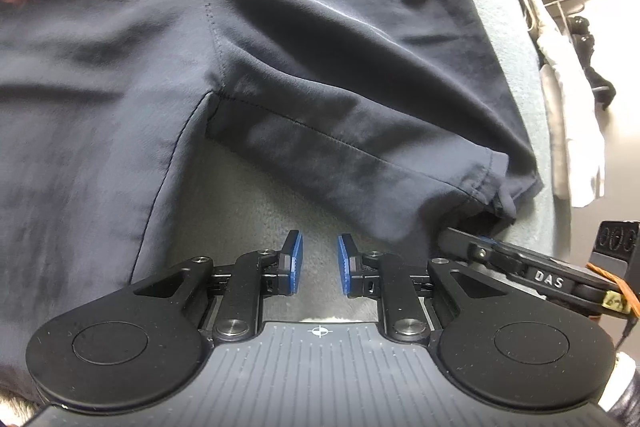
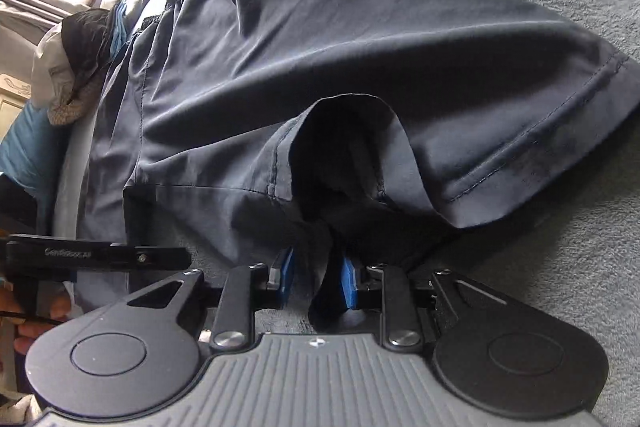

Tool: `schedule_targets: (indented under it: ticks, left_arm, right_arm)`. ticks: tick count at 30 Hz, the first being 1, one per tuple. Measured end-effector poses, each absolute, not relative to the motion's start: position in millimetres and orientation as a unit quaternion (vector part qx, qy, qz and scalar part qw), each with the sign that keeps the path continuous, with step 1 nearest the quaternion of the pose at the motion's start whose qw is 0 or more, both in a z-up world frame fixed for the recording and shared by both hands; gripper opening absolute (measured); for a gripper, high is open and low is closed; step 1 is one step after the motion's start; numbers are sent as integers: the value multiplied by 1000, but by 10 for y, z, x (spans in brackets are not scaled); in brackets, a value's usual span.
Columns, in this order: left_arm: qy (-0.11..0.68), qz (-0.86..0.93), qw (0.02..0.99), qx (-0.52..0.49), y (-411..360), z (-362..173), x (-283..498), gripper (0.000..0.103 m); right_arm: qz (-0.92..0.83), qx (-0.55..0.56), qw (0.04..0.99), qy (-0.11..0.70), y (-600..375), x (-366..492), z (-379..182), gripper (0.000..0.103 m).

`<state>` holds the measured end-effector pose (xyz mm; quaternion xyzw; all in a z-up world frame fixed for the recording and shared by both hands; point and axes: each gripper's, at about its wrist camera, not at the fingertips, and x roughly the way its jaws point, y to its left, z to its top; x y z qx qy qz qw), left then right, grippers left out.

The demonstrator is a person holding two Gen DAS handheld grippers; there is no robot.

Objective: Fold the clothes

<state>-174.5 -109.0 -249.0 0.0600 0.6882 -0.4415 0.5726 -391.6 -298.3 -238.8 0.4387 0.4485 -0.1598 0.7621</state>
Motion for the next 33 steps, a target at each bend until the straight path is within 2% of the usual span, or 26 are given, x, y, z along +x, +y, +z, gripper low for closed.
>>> schedule_targets:
  ticks: [1, 2, 9, 16, 18, 21, 23, 26, 28, 30, 31, 32, 33]
  left_arm:
    - [688, -443, 572, 55, -1064, -2476, -1740, 18]
    - [688, -445, 570, 50, -1032, -2461, -1737, 19]
    - [684, -467, 560, 19, -710, -2372, -1641, 19]
    - [684, -486, 544, 0, -467, -2381, -1460, 23]
    - [685, -493, 536, 3, -449, -2402, -1415, 23]
    - [686, -506, 522, 12, -463, -2440, -1362, 23]
    - [687, -514, 513, 19, -481, -2467, -1339, 23]
    - [689, -523, 500, 30, -521, -2510, -1323, 23]
    - [688, -531, 493, 35, -539, -2527, -1322, 23]
    - [687, -538, 487, 37, -549, -2531, -1333, 23]
    - [686, -541, 484, 38, -553, -2532, -1340, 23]
    - [686, -543, 483, 37, -546, -2527, -1337, 23]
    - [685, -545, 482, 36, -536, -2521, -1333, 23]
  right_arm:
    - [-161, 438, 763, 447, -2961, -3969, -2380, 5]
    - [-158, 441, 762, 447, -2944, -3997, -2369, 1]
    - [-145, 392, 783, 460, -2551, -4096, -2026, 0]
    - [-171, 372, 734, 542, -2283, -4112, -2053, 4]
    - [-195, 392, 724, 534, -2287, -4134, -2021, 4]
    - [-236, 424, 738, 468, -2349, -4222, -1856, 14]
    - [-263, 449, 747, 414, -2413, -4288, -1753, 41]
    - [-292, 473, 747, 366, -2524, -4287, -1760, 53]
    - [-299, 495, 735, 355, -2598, -4244, -1887, 53]
    - [-298, 514, 721, 358, -2627, -4195, -2051, 50]
    - [-295, 520, 716, 360, -2621, -4176, -2116, 30]
    - [-285, 527, 719, 353, -2583, -4177, -2124, 6]
    - [-268, 528, 728, 346, -2522, -4191, -2088, 4]
